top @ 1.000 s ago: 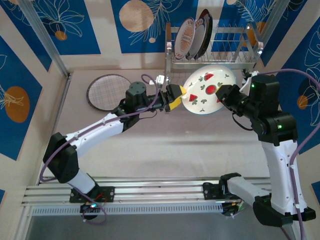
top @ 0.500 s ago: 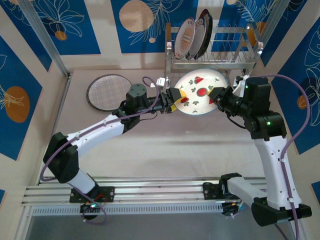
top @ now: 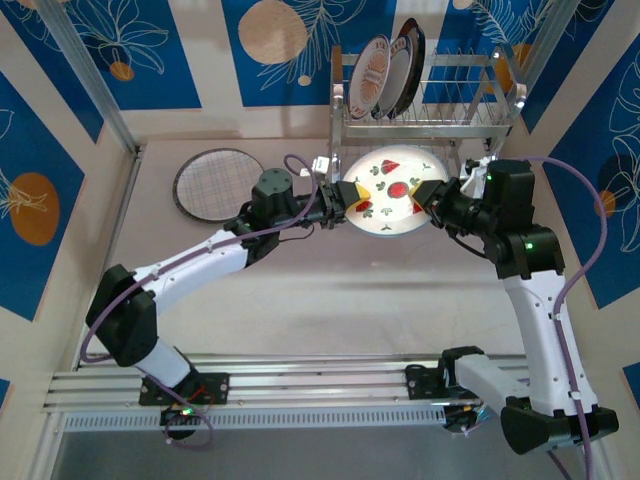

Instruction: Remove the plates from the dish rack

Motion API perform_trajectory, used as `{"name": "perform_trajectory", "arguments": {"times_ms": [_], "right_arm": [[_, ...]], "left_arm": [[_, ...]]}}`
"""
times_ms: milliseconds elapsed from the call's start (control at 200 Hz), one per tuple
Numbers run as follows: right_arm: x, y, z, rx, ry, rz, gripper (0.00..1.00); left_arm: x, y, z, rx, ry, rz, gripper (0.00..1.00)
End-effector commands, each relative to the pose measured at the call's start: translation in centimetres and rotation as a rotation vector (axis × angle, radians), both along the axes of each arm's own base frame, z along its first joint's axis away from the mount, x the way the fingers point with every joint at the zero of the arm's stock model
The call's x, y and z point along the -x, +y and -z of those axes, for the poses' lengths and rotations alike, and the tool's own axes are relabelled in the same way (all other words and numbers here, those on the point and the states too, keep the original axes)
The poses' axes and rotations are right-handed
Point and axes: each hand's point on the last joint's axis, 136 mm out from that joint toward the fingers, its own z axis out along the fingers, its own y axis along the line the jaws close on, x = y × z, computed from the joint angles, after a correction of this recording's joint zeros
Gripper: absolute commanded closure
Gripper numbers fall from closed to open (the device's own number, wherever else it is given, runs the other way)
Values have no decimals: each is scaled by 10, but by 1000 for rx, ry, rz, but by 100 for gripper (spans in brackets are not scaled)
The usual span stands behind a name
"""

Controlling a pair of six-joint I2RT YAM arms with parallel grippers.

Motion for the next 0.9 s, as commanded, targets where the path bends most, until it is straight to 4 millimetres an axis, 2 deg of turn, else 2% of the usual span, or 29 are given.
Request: {"name": "perform_trajectory", "arguments": {"times_ms": [0,85,285,510,625,895], "right_arm": [[4,6,-28,-54,-94,-34,100],[5,6,-26,-41,-96,-41,91],[7,8,-25,-7,-91,-72,66],[9,6,-24,33,-82,-78,49],[13,6,-22,69,-77,-85,42],[18,16,-11,225,-60,-147,37]], "left_arm": [[12,5,-25,48,-104,13,93],[13,6,-28,63,-105,10,100],[14,12,-31,92,-96,-10,100],[14,23,-35,112,-95,-46,100],[14,34,-33,139,-77,-75,100],[17,63,-18,133,-51,-134,100]]}}
